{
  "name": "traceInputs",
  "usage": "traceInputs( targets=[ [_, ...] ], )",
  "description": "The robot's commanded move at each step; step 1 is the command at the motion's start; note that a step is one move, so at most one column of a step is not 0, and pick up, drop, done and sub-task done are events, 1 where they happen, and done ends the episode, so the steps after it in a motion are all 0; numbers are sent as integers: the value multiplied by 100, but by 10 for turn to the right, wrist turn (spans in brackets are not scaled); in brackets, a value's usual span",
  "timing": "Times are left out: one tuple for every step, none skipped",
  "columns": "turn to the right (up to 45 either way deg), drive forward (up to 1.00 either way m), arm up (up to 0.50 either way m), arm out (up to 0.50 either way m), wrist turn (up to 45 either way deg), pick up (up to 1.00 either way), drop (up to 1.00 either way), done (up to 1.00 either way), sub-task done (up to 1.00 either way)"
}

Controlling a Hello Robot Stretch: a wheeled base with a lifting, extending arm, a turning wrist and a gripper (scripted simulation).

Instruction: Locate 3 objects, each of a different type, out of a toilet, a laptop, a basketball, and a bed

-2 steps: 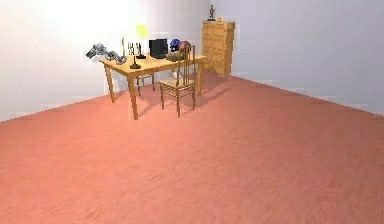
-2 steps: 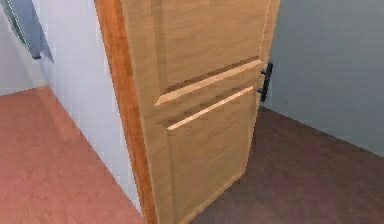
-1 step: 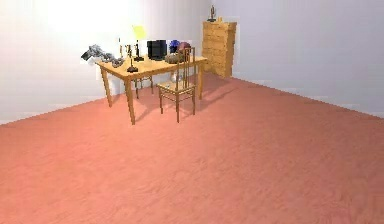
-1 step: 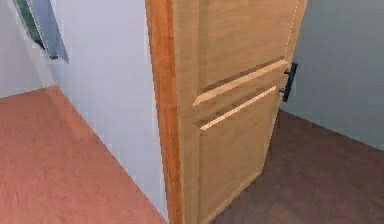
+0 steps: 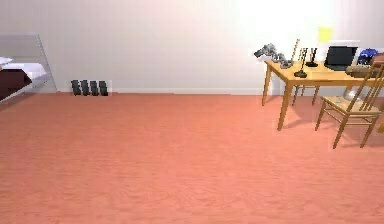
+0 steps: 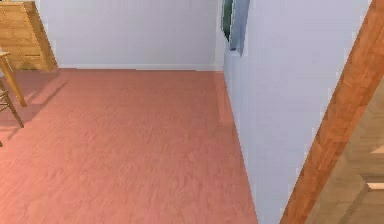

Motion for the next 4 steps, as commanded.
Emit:
traceInputs(
  targets=[
    [-240, 0, 0, 0, 0, 0, 0, 0, 0],
    [0, 20, 0, 0, 0, 0, 0, 0, 0],
    [-450, 0, 0, 0, 0, 0, 0, 0, 0],
    [-60, 0, 0, 0, 0, 0, 0, 0, 0]
  ],
)
